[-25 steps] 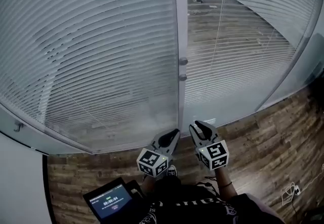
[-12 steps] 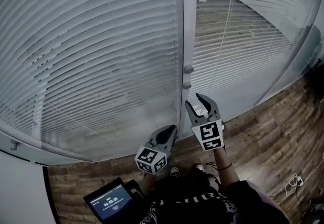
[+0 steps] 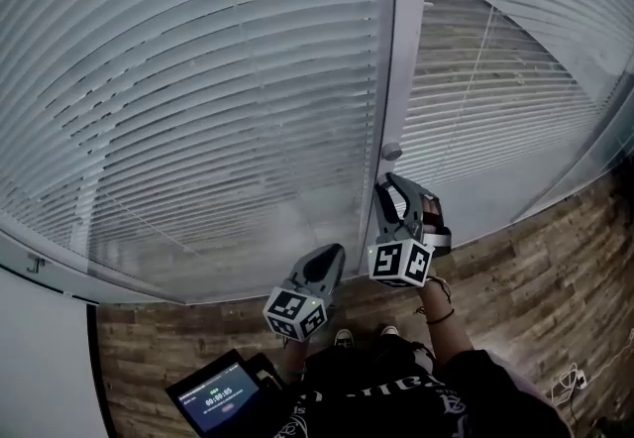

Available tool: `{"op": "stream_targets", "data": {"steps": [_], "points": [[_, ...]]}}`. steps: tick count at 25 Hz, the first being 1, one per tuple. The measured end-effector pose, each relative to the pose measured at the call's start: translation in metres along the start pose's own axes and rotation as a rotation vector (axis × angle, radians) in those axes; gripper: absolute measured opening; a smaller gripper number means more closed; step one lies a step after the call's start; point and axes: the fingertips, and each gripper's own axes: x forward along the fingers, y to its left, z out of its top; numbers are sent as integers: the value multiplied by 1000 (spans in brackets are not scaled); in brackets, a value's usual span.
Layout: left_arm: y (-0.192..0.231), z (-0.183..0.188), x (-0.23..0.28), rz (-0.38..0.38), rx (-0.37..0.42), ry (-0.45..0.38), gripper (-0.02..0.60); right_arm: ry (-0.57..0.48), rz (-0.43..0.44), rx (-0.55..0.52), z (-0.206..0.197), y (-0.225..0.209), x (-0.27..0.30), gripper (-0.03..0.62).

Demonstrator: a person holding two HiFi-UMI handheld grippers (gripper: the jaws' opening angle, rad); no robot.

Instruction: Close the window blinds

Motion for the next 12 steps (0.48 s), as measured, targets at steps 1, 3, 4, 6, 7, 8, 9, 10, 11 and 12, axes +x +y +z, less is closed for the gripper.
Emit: {"op": "stream_targets", "data": {"steps": [1,3,4,6,7,8,9,10,11,12], "points": [[1,-1,0,5,-2,2,6,-14,3,66,0,-2,0,137],[2,-4,2,15,-7,6,6,-38,17,288,0,-5,0,135],[2,-5,3,19,-10,7,6,-50,25,420,-1,-7,0,135],[0,-6,5,25,-13,6,6,-72,49,707,-7,-9,0,135],[-1,-6,7,27,-14,5,6,-81,68,867,-10,-11,0,135],[-2,-6,8,27,-15,4,6,-88,93,1034,-14,-12,1,135],[-2,-5,9,28,-16,5,6,-94,120,1195,-15,-13,2,135],[-1,-5,10,28,-17,7,6,-97,148,1342,-16,-14,5,135],[1,-5,11,28,-18,10,6,-100,177,1476,-16,-14,8,135],[2,-5,13,28,-19,14,6,-104,208,1605,-17,-14,11,135]]}}
